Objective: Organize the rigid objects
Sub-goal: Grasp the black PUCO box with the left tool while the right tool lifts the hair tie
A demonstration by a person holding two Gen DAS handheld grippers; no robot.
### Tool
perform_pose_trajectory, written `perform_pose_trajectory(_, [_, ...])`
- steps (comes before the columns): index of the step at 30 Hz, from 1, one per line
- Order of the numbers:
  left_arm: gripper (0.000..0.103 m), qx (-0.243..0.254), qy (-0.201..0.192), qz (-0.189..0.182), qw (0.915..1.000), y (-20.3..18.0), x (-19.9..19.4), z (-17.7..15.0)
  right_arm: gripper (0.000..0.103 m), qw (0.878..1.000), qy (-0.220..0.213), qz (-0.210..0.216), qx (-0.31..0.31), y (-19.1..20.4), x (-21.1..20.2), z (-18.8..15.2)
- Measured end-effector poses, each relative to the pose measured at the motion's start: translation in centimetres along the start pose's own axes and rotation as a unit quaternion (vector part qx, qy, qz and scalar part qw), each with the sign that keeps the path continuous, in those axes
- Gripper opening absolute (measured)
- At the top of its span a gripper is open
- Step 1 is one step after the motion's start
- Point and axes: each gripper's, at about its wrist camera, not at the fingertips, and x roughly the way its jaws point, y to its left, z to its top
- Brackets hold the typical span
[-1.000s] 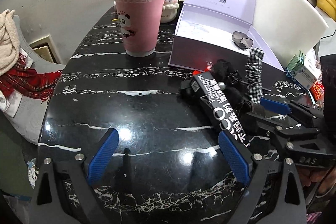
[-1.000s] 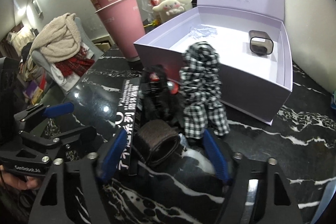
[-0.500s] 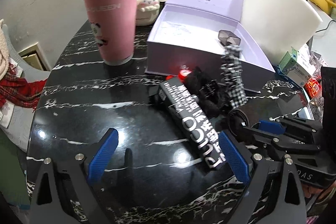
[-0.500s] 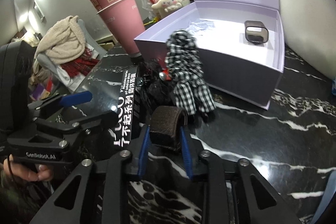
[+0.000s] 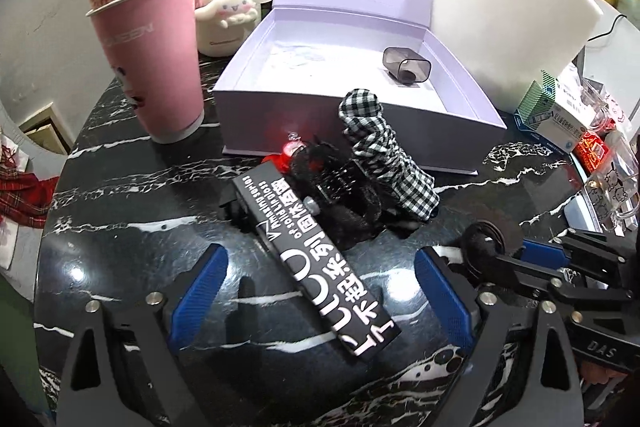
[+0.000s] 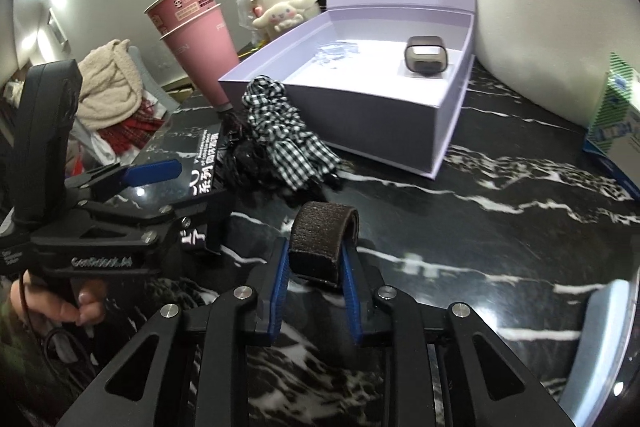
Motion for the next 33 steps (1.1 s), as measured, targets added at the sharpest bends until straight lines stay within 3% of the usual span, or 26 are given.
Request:
perform_pose_trajectory(3, [0.089, 0.009, 0.002, 0.012, 0.9999, -0.4, 0.4, 0.0, 0.025, 1.000, -0.001, -0.006, 0.000, -0.2, -0.4, -0.4])
perform_pose_trajectory(7, [0.058, 0.009, 0.014, 0.030, 0.9994, -0.4, 1.0, -0.2, 0.025, 1.000, -0.002, -0.008, 0.002, -0.4, -0.7, -0.8])
perform_pose_trajectory(13, [0.036, -0.010, 0.017, 0.025, 0.9995, 0.1, 0.7, -0.8, 0.025, 1.000, -0.006, -0.012, 0.003, -0.5, -1.0, -1.1])
perform_pose_trajectory(27, [0.032, 0.019, 0.033, 0.000, 0.9993, -1.6, -2.8, -5.1, 0.025, 1.000, -0.005, -0.019, -0.005, 0.1, -2.3, -3.2])
perform_pose_trajectory(33, [0.032, 0.034, 0.025, 0.015, 0.9990, -2.5, -2.6, -5.2, 0.026, 1.000, -0.005, -0.024, -0.010, 0.4, -2.3, -3.6])
